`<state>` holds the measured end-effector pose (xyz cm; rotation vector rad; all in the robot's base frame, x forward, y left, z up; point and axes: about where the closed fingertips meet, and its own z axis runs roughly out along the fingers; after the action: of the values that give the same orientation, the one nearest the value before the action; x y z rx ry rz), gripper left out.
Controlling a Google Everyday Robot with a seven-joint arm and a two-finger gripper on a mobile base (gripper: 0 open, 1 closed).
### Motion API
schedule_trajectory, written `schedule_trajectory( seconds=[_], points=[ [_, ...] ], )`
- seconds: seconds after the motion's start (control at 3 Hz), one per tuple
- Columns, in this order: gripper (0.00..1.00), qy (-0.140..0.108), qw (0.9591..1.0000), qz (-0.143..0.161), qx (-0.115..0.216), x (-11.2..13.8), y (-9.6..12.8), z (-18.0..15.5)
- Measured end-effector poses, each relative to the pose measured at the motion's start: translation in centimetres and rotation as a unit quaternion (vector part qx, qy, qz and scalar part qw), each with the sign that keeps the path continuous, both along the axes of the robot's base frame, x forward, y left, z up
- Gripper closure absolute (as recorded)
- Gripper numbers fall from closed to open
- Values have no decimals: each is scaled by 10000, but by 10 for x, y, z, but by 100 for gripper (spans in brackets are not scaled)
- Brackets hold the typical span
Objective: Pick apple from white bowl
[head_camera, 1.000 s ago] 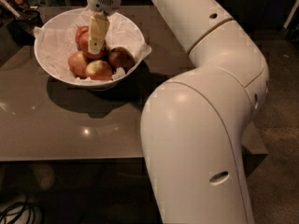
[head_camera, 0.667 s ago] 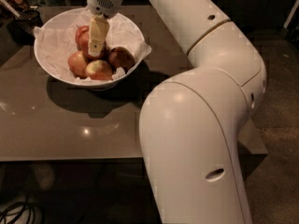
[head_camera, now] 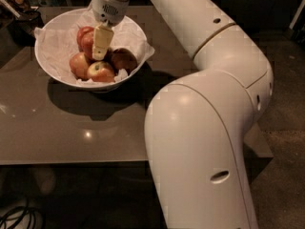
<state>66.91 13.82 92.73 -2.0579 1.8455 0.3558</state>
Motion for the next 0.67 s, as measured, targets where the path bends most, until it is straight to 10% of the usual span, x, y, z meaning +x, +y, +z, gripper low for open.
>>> schedule_trajectory(
  seconds=[0.67],
  points=[
    [90, 3, 10000, 0, 0, 0, 0, 0]
  ],
)
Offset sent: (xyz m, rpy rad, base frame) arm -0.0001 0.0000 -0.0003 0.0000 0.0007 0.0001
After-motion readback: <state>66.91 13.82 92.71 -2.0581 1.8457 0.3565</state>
